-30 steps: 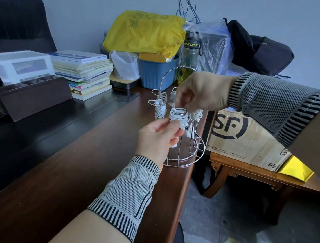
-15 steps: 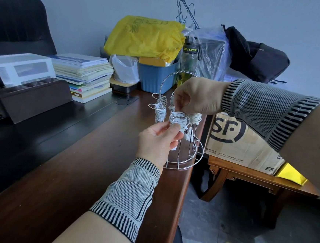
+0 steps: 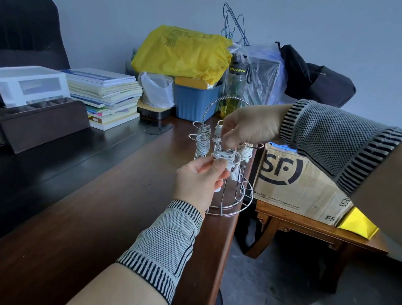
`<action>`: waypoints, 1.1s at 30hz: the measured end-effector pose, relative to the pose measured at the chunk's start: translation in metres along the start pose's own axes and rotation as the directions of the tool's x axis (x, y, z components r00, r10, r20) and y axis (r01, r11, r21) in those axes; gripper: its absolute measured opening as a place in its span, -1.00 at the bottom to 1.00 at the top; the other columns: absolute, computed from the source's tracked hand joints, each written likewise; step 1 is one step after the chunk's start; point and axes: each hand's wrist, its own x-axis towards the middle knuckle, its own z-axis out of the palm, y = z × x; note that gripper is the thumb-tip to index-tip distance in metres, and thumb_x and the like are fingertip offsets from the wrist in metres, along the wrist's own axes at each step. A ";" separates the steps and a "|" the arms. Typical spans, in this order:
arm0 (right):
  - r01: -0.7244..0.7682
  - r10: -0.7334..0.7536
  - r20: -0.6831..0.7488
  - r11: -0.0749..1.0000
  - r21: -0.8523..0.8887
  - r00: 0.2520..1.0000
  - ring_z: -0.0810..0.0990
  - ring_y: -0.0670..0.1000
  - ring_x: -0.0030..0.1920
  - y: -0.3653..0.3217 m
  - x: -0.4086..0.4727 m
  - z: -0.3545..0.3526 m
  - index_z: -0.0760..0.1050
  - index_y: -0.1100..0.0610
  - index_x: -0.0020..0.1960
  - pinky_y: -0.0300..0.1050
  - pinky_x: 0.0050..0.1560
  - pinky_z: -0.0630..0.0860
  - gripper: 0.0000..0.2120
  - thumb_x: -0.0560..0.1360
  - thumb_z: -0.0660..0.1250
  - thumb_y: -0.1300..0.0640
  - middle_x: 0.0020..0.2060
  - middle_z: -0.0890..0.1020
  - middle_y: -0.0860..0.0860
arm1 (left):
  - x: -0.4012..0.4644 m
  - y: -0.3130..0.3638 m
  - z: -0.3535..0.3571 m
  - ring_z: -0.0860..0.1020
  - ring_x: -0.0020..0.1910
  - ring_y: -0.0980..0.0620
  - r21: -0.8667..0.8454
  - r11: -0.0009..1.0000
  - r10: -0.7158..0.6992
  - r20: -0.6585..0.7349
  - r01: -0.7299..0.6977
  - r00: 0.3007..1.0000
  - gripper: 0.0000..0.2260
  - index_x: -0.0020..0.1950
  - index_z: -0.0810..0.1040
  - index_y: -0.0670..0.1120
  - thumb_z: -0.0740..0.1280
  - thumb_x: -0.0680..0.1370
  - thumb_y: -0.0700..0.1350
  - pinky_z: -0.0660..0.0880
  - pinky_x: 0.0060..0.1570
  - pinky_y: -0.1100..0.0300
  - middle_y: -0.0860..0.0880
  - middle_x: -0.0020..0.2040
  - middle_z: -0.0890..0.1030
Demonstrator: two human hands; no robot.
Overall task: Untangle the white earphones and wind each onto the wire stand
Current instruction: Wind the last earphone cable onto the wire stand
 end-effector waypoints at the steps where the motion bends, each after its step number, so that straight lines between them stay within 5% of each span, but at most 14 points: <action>1: -0.011 0.011 -0.009 1.000 -0.005 1.000 0.54 -0.10 -0.12 0.000 -0.001 0.000 0.52 0.05 -0.06 -0.14 -0.04 0.39 -0.83 0.50 0.34 -0.05 -0.15 0.61 -0.06 | 0.000 0.000 0.000 0.64 -0.31 0.18 -0.001 1.000 0.001 -0.002 -0.001 1.000 -0.92 -0.07 0.60 -0.07 0.45 0.49 -0.20 0.58 -0.23 0.30 0.07 -0.34 0.67; 8: -0.101 0.110 -0.075 0.988 0.115 0.991 0.58 0.01 0.06 -0.006 -0.008 0.004 0.57 0.20 0.15 -0.12 0.13 0.46 -0.70 0.61 0.21 0.02 0.04 0.64 0.02 | -0.001 -0.001 0.002 0.62 -0.34 0.20 -0.003 1.000 0.002 -0.017 -0.002 1.000 -0.93 -0.07 0.60 -0.08 0.44 0.50 -0.22 0.57 -0.23 0.29 0.07 -0.37 0.66; 14: -0.160 0.178 -0.131 0.978 0.135 0.975 0.50 0.00 -0.27 -0.015 -0.015 0.009 0.55 0.26 0.13 -0.08 -0.10 0.52 -0.66 0.60 0.21 0.00 -0.25 0.56 0.06 | 0.000 -0.003 0.003 0.61 -0.34 0.21 0.048 0.999 0.022 -0.036 -0.021 0.999 -0.97 -0.09 0.61 -0.09 0.43 0.52 -0.20 0.55 -0.24 0.31 0.07 -0.39 0.65; 18: -0.154 0.252 -0.202 0.902 0.404 0.946 0.65 0.08 -0.28 -0.011 -0.015 0.029 0.56 0.31 0.05 -0.11 -0.19 0.64 -0.76 0.60 0.25 0.13 -0.17 0.68 0.18 | 0.002 -0.004 0.004 0.63 -0.35 0.18 0.198 0.979 0.065 -0.089 -0.046 0.994 -0.91 -0.07 0.66 -0.13 0.44 0.52 -0.11 0.56 -0.26 0.24 0.09 -0.40 0.65; 21: -0.045 0.308 -0.323 0.782 0.622 0.895 0.70 0.18 -0.20 -0.001 -0.015 0.051 0.59 0.30 -0.10 0.14 -0.13 0.65 -0.82 0.58 0.23 0.28 -0.20 0.68 0.23 | 0.005 -0.003 0.003 0.63 -0.32 0.06 0.432 0.897 0.156 -0.113 -0.093 0.981 -0.82 -0.15 0.69 -0.08 0.44 0.49 0.02 0.59 -0.17 0.13 0.05 -0.39 0.65; 24: 0.004 0.337 -0.421 0.777 0.630 0.842 0.68 0.24 -0.16 0.005 -0.012 0.063 0.63 0.24 -0.19 0.20 -0.09 0.63 -0.78 0.54 0.24 0.29 -0.23 0.68 0.22 | 0.001 0.004 0.001 0.65 -0.20 0.05 0.663 0.734 0.291 -0.107 -0.150 0.951 -0.78 -0.12 0.69 -0.01 0.43 0.46 0.13 0.58 -0.09 0.14 0.06 -0.29 0.68; 28: 0.040 0.297 -0.470 0.811 0.584 0.831 0.66 0.25 -0.16 0.007 -0.010 0.066 0.65 0.33 -0.14 0.18 -0.09 0.62 -0.76 0.55 0.24 0.26 -0.24 0.68 0.24 | -0.009 0.020 0.000 0.62 -0.18 0.18 0.715 0.648 0.419 -0.046 -0.263 0.907 -0.89 -0.02 0.67 0.03 0.45 0.49 0.01 0.54 -0.07 0.28 0.11 -0.18 0.68; 33: 0.079 0.286 -0.490 0.797 0.598 0.823 0.66 0.25 -0.14 0.010 -0.007 0.067 0.63 0.35 -0.13 0.18 -0.04 0.61 -0.77 0.53 0.25 0.25 -0.23 0.68 0.25 | -0.005 0.020 -0.002 0.66 -0.11 0.11 0.684 0.642 0.495 -0.025 -0.346 0.868 -0.89 0.01 0.69 -0.01 0.45 0.50 -0.14 0.61 0.03 0.05 0.08 -0.11 0.71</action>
